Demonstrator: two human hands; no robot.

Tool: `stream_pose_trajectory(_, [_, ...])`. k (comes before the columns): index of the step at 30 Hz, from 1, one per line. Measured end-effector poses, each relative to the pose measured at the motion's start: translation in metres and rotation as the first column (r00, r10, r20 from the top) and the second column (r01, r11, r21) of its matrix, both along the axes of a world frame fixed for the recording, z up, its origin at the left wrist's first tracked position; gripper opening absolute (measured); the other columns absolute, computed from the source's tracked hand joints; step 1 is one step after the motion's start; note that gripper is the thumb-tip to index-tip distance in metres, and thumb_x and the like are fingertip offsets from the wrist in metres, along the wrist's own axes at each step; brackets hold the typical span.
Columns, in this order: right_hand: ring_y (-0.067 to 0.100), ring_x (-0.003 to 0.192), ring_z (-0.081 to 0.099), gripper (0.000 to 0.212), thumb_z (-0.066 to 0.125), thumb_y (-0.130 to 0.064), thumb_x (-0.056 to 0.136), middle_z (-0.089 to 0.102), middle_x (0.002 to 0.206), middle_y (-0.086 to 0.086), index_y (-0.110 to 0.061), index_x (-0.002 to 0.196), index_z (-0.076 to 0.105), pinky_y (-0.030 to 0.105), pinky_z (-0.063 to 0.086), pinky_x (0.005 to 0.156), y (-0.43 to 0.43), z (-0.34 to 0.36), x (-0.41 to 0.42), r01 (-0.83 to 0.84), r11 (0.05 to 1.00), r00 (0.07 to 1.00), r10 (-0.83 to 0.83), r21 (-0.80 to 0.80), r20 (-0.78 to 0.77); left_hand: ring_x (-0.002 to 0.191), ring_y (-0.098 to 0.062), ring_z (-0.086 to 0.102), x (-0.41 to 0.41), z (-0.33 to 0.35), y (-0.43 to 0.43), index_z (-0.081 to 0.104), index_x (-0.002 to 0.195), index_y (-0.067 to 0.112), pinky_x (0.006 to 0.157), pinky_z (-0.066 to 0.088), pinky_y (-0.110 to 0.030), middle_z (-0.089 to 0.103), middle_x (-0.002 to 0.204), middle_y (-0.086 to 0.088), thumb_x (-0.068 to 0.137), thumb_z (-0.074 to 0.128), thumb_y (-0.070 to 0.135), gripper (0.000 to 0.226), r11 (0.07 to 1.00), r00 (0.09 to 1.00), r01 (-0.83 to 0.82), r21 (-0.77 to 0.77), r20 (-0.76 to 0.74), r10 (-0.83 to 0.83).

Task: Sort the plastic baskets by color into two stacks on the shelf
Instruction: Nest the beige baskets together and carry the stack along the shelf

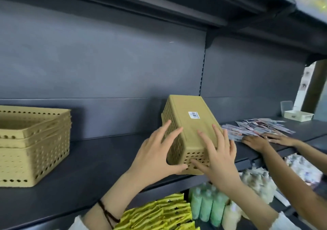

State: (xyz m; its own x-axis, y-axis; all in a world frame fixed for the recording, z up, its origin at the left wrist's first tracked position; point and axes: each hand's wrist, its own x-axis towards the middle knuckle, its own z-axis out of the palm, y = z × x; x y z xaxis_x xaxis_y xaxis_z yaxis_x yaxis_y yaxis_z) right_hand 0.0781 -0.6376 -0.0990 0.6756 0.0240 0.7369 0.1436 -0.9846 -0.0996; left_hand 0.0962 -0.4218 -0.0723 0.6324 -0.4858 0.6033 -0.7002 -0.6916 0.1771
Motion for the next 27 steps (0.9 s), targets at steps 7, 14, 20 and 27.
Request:
stream_pose_trajectory(7, [0.019, 0.122, 0.051, 0.044, 0.054, -0.049, 0.085, 0.044, 0.143, -0.003, -0.024, 0.121, 0.051, 0.032, 0.045, 0.097, -0.02, 0.009, 0.031, -0.367, 0.923, 0.924, 0.347, 0.116, 0.161, 0.14, -0.002, 0.021, 0.043, -0.014, -0.03, 0.024, 0.139, 0.057, 0.108, 0.039, -0.035, -0.025, 0.154, 0.026, 0.069, 0.079, 0.044, 0.09, 0.957, 0.943, -0.003, -0.289, -0.32, -0.094])
stream_pose_trajectory(14, [-0.001, 0.143, 0.02, 0.063, 0.05, -0.07, 0.079, 0.021, 0.155, -0.013, -0.049, 0.136, 0.031, 0.015, 0.026, 0.108, -0.046, 0.001, 0.062, -0.615, 0.666, 0.779, 0.595, 0.422, 0.196, 0.129, 0.021, 0.027, 0.046, -0.009, -0.012, 0.055, 0.122, 0.05, 0.112, 0.03, -0.022, 0.018, 0.15, 0.032, 0.064, 0.084, 0.015, 0.075, 0.821, 0.951, -0.086, -0.565, -0.292, -0.101])
stream_pose_trajectory(20, [0.003, 0.136, 0.036, 0.062, 0.037, -0.073, 0.083, 0.038, 0.147, -0.015, -0.046, 0.138, 0.033, 0.042, 0.034, 0.112, -0.044, 0.004, 0.079, -0.635, 0.398, 0.64, 0.751, 0.662, 0.162, 0.13, 0.018, 0.03, 0.028, 0.003, 0.004, 0.059, 0.119, 0.052, 0.107, 0.033, -0.016, 0.03, 0.151, 0.023, 0.06, 0.086, 0.018, 0.073, 0.727, 0.953, -0.166, -0.666, -0.298, -0.056])
stream_pose_trajectory(27, [-0.01, 0.142, 0.014, 0.048, 0.028, -0.064, 0.09, 0.02, 0.152, -0.032, -0.058, 0.137, 0.022, 0.04, 0.014, 0.12, -0.01, 0.014, 0.08, -0.639, 0.327, 0.541, 0.835, 0.696, 0.104, 0.119, -0.01, 0.058, 0.005, 0.02, 0.029, 0.065, 0.115, 0.038, 0.083, 0.054, -0.024, 0.06, 0.132, 0.001, 0.055, 0.088, 0.019, 0.067, 0.415, 0.955, -0.174, -0.893, -0.256, -0.149])
